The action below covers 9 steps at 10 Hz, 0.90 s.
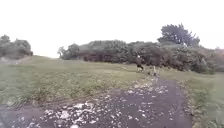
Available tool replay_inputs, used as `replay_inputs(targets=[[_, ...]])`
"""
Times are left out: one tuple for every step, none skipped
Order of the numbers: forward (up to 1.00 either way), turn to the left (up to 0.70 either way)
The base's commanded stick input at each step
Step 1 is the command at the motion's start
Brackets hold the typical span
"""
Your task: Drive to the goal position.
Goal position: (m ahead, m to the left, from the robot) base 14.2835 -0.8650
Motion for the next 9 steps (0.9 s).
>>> replay_inputs(targets=[[0.0,0.0],[0.0,0.0],[0.0,0.0],[0.0,0.0],[0.0,0.0],[0.0,0.0],[0.0,0.0],[0.0,-0.04],[0.0,-0.22]])
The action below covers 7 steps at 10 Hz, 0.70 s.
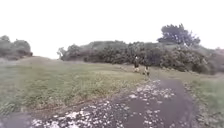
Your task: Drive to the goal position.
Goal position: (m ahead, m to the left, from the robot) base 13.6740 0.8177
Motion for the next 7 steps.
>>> replay_inputs(targets=[[0.0,-0.48],[0.0,-0.49],[0.0,-0.5],[0.0,-0.5],[0.0,-0.5],[0.0,-0.5],[0.0,-0.5]])
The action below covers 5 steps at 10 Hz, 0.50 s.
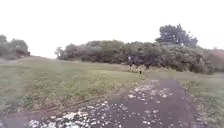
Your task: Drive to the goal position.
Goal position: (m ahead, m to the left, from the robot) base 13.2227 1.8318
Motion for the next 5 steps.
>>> replay_inputs(targets=[[0.0,-0.5],[0.0,-0.5],[0.0,-0.5],[0.0,-0.5],[0.0,-0.5]])
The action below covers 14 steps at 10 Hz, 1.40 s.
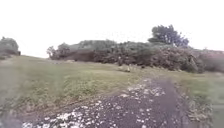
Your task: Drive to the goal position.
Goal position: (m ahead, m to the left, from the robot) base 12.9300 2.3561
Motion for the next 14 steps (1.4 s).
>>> replay_inputs(targets=[[0.0,-0.5],[0.0,-0.5],[0.0,-0.5],[0.0,-0.5],[0.0,-0.5],[0.0,-0.5],[0.0,-0.48],[0.0,-0.33],[0.0,-0.2],[0.0,-0.13],[0.0,-0.06],[0.0,0.0],[0.0,0.0],[0.0,0.0]])
